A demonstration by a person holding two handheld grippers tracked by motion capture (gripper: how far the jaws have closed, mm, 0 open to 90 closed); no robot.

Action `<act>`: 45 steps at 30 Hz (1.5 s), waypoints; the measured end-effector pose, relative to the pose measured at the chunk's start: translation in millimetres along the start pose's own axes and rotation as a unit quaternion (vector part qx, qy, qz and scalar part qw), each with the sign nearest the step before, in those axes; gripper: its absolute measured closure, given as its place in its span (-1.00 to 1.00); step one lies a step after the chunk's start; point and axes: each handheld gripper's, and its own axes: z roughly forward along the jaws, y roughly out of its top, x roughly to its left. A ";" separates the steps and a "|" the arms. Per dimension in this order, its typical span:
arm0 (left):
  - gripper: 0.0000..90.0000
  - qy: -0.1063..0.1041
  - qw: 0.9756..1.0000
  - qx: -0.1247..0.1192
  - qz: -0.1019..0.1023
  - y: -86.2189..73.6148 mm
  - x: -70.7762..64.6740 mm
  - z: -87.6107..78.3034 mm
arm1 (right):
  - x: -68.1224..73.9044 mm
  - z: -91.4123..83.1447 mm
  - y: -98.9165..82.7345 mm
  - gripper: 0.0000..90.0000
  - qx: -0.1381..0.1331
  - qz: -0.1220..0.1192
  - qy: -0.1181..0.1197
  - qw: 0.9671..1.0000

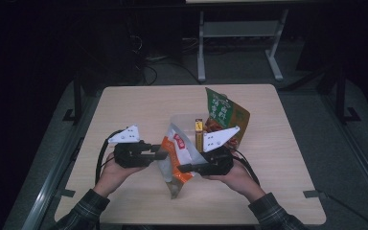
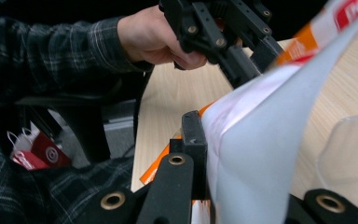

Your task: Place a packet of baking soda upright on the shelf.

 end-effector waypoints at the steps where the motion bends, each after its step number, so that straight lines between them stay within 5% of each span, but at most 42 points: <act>1: 0.31 0.004 1.000 0.003 0.002 -0.7 -0.1 0.5 | 1.3 -1.6 1.5 1.00 0.004 -0.003 -0.003 1.000; 12: 0.02 0.002 0.999 0.023 -0.026 -23.5 -0.9 -7.9 | -2.9 -29.3 18.9 1.00 0.026 -0.031 -0.031 0.999; 18: -0.21 -0.010 0.998 0.056 -0.021 -41.0 -7.1 -6.1 | -14.6 -36.5 32.3 1.00 0.028 -0.042 -0.050 0.997; 29: -0.31 -0.011 0.995 0.094 -0.013 -52.2 -11.1 4.4 | -52.7 -33.0 50.3 1.00 0.058 -0.036 -0.087 0.994; 45: -0.32 -0.011 0.995 0.100 -0.015 -53.2 -11.3 7.4 | -84.7 -21.5 65.0 1.00 0.112 -0.043 -0.129 0.984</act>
